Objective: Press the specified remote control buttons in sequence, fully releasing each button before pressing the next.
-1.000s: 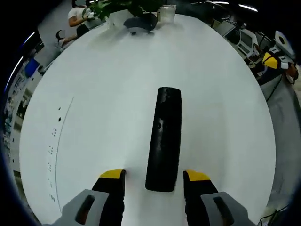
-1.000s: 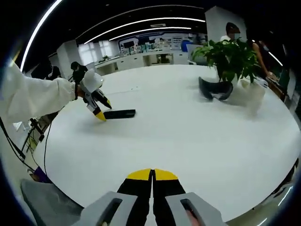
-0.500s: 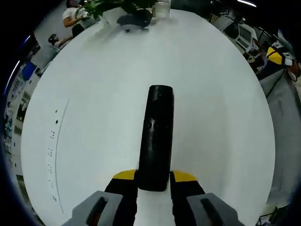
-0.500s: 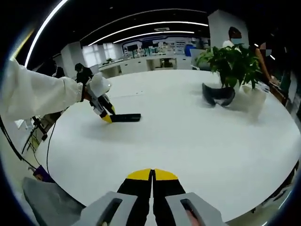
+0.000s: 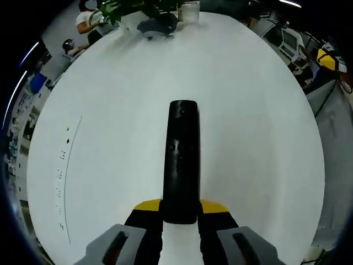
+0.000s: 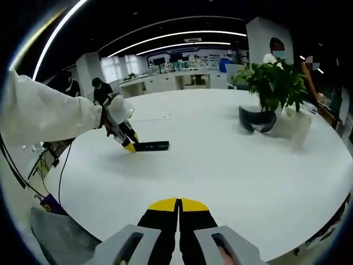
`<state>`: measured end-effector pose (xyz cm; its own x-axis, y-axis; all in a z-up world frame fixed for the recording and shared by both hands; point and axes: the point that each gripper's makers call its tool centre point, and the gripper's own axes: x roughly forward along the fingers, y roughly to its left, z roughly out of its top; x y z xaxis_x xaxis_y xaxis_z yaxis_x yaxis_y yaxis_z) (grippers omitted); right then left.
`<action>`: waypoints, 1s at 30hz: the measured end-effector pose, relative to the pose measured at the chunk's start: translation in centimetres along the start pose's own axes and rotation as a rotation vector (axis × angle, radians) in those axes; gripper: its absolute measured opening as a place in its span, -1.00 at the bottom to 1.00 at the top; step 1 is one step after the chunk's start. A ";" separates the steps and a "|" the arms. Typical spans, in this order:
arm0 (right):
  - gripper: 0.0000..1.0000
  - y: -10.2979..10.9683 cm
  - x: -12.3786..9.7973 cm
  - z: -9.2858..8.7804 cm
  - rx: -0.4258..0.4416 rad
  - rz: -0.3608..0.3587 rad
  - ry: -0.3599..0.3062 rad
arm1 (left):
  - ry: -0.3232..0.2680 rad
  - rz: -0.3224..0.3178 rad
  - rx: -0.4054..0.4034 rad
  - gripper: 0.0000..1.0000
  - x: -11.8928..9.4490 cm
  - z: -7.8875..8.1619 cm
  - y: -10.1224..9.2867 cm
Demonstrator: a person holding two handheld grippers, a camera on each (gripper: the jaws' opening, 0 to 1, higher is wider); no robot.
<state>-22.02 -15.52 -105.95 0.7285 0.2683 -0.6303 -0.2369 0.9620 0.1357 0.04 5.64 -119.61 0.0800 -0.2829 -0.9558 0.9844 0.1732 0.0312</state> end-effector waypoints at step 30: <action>-1.00 1.6 -1.7 0.3 -0.052 0.040 -0.032 | 0.015 0.000 -0.022 -0.56 -0.2 -0.1 -5.7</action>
<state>-23.42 -14.41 -104.47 0.7375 0.3086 -0.6007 -0.2987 0.9468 0.1197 -5.64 4.79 -119.59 0.0779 -0.2688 -0.9600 0.9806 0.1942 0.0253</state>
